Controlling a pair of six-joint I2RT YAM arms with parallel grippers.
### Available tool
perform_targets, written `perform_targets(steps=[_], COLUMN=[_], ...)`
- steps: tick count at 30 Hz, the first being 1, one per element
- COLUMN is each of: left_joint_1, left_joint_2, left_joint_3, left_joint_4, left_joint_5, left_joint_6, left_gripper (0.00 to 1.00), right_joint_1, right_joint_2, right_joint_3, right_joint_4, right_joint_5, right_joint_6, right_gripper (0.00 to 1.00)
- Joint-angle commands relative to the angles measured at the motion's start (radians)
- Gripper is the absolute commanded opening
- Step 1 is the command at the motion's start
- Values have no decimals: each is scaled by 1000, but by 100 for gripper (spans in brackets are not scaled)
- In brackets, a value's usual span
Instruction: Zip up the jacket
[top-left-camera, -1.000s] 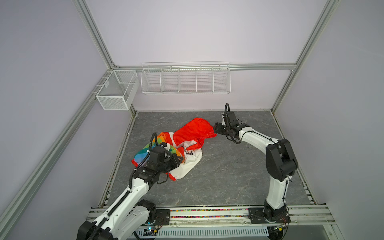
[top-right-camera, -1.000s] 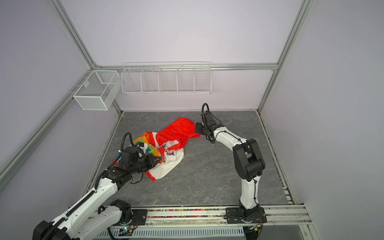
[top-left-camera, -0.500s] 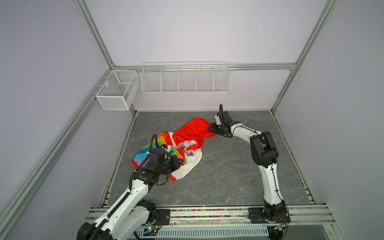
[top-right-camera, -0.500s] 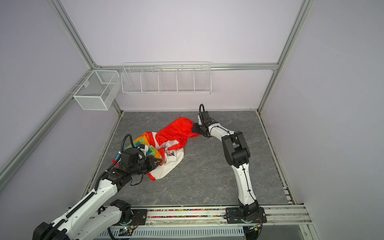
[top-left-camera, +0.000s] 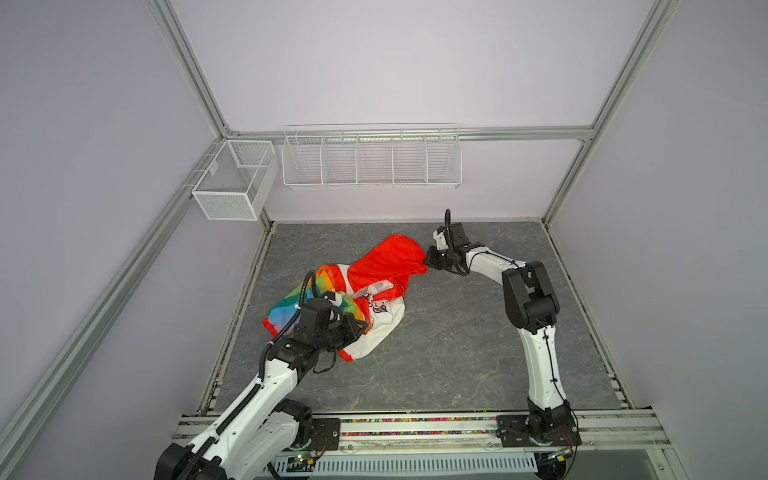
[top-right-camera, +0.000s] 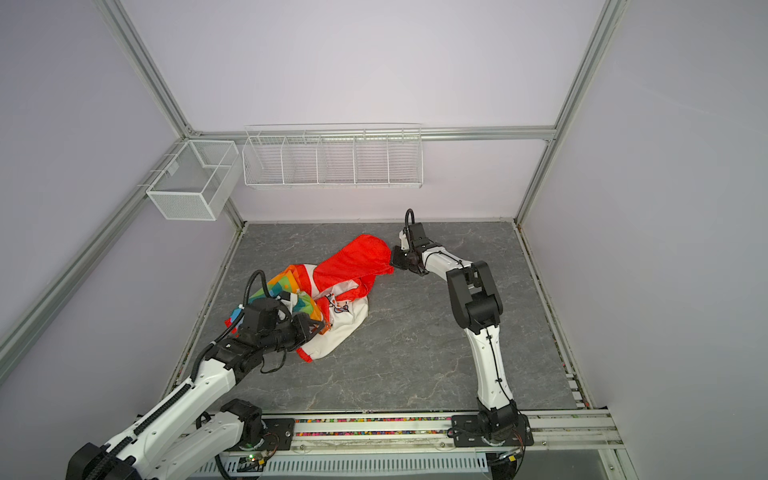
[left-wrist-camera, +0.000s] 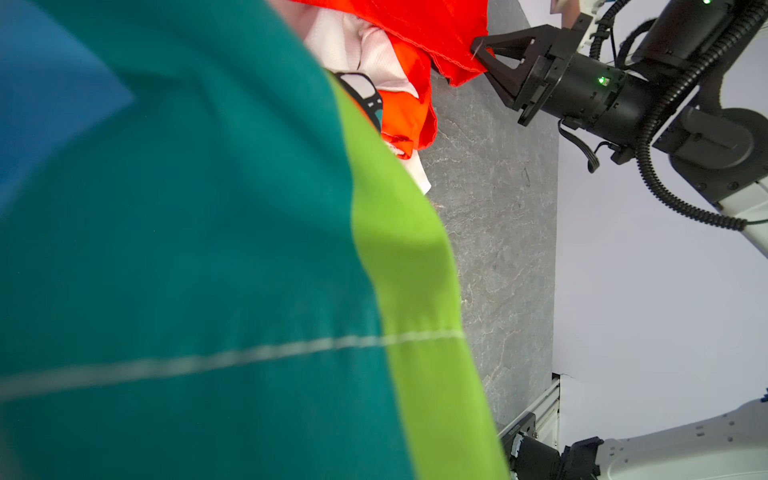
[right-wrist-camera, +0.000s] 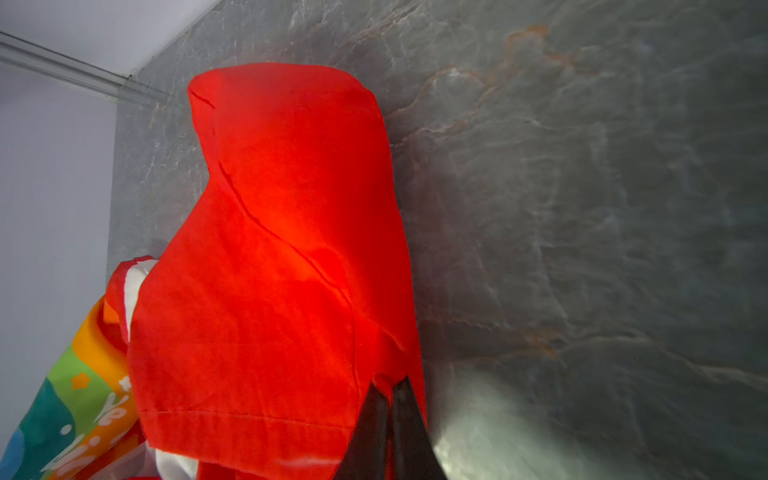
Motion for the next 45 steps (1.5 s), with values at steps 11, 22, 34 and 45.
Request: perform_targets(steps=[11,22,34,45], left_joint_1=[5,5,8,12], left_joint_2=[33,96,147,270], left_joint_3=[-10,51,176,362], left_joint_4=[-17,-46,-125,-241], left_joint_5=[-55,-90,-116,-100], left_joint_6=[56,114,189,296], left_gripper=[0,0,0,0], right_joint_1=[-100,-218,-394,-556], right_joint_2=[-388,-699,-843,-648], right_joint_3=[-261,-359,-372,-355], right_joint_4=[20,-180,-359,-407], right_joint_5=[9,180,304,309], right_joint_6=[-3,-38,-57,-66], right_gripper=[7,7,7,7])
